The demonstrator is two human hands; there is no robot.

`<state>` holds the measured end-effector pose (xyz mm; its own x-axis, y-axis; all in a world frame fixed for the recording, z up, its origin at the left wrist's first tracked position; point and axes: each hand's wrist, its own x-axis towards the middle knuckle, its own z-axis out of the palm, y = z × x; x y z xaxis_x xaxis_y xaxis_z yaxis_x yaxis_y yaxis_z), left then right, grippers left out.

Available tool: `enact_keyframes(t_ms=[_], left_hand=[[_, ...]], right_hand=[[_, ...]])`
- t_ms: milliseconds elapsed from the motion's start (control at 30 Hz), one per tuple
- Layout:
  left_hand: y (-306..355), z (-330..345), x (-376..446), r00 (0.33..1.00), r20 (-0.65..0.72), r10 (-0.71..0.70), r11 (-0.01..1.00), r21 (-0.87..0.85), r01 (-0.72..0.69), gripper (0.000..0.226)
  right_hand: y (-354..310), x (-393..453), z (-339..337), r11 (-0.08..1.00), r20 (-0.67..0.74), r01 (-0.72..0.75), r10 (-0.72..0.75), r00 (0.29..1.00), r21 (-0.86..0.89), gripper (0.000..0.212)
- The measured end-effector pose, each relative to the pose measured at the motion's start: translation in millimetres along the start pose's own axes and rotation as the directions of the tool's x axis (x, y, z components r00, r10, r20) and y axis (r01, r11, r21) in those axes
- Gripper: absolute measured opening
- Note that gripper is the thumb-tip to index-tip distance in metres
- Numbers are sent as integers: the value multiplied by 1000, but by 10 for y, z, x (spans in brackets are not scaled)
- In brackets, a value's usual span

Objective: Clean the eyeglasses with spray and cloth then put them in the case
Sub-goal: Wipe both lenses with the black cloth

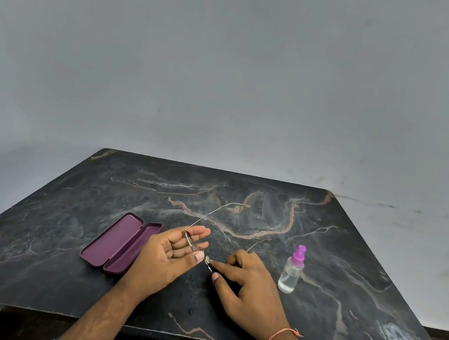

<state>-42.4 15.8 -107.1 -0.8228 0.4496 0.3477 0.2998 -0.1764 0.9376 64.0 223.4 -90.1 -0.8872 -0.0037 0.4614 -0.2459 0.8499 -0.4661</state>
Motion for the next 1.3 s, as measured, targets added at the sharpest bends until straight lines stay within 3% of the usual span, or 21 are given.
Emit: enact_keyframes(t_ms=[133, 333, 733, 1000, 1167, 1300], left_hand=[[12, 10, -5, 1000, 13, 3, 1000, 3, -3, 52], [-10, 18, 1, 1000, 20, 24, 1000, -1, -24, 52], [55, 47, -32, 996, 38, 79, 997, 1, -79, 51], [27, 90, -55, 984, 76, 160, 943, 283, -175, 71], [57, 106, -74, 970, 153, 191, 896, 376, -236, 76], [60, 98, -78, 970, 161, 183, 893, 385, -233, 79]], right_hand=[[-1, 21, 0, 1000, 35, -4, 5, 999, -30, 37], [37, 2, -5, 997, -9, -5, 6, 1000, 71, 32], [40, 33, 33, 997, 10, -72, 73, 997, -38, 38], [7, 2, -1, 993, -231, -57, 80, 970, 106, 28], [-79, -41, 14, 993, -171, 88, -75, 982, 74, 25], [-79, -24, 19, 994, -117, 100, -95, 989, 36, 30]])
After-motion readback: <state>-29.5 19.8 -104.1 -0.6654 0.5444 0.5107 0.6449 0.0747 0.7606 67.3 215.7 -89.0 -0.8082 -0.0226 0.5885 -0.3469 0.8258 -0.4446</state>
